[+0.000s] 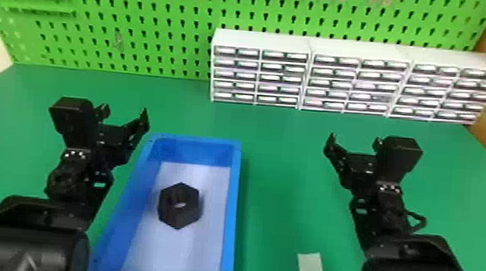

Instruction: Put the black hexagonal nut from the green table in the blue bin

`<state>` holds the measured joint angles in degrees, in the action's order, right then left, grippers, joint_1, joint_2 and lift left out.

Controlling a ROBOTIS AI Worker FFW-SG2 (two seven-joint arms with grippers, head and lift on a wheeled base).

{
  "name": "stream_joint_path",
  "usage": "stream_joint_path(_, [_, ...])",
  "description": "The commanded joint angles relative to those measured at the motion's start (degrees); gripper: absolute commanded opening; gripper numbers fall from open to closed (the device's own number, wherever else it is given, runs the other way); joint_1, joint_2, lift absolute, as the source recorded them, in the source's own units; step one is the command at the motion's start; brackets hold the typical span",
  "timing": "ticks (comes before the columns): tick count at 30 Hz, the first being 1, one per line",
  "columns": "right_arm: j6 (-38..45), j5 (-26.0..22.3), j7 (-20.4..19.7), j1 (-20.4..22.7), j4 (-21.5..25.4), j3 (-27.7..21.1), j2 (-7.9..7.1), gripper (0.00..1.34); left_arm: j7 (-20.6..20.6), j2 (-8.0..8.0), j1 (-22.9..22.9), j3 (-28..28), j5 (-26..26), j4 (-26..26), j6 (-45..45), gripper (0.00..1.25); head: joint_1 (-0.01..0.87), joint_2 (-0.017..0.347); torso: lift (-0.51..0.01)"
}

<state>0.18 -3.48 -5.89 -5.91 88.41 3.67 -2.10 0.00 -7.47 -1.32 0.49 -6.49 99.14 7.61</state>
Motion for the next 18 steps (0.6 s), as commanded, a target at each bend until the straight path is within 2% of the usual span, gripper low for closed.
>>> stream_joint_path(1, [0.0,1.37,0.0,-0.68,0.18,0.02,-0.19,1.07,0.0,0.0,-0.26,0.04,-0.1,0.0,0.03,0.79,0.686,0.052,-0.097])
stream_joint_path(18, [-0.09,1.99,0.0,-1.21,0.54,0.72,-0.63,1.07,0.0,0.09,-0.26,-0.05,0.08,0.0,0.12,0.79,0.686,0.052,-0.097])
